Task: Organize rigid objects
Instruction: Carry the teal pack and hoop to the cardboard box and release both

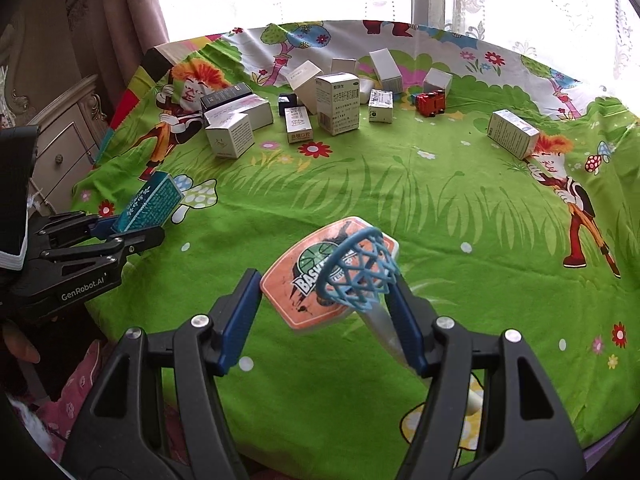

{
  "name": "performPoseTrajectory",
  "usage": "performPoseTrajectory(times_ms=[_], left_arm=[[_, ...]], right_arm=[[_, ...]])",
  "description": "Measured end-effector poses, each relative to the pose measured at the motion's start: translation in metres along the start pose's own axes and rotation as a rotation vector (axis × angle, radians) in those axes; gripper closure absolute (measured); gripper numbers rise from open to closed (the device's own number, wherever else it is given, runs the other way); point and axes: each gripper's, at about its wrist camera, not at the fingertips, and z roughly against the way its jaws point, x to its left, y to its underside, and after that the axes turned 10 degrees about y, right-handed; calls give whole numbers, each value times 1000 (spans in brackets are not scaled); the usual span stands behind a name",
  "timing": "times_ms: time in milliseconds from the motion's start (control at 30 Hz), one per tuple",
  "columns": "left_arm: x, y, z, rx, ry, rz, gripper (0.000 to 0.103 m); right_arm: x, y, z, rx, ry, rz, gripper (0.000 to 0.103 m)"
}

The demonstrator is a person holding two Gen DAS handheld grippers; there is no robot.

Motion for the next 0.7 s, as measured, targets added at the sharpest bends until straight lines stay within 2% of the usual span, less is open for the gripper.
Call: performPoseTrajectory(times_ms=[300, 700], left_arm=[[-41, 0, 11, 2, 58, -79, 72], [-118, 1, 30, -4, 172, -218, 72]], right_arm=[[-17, 23, 44, -25, -11, -55, 36], [-82, 61, 99, -55, 95, -179, 36]])
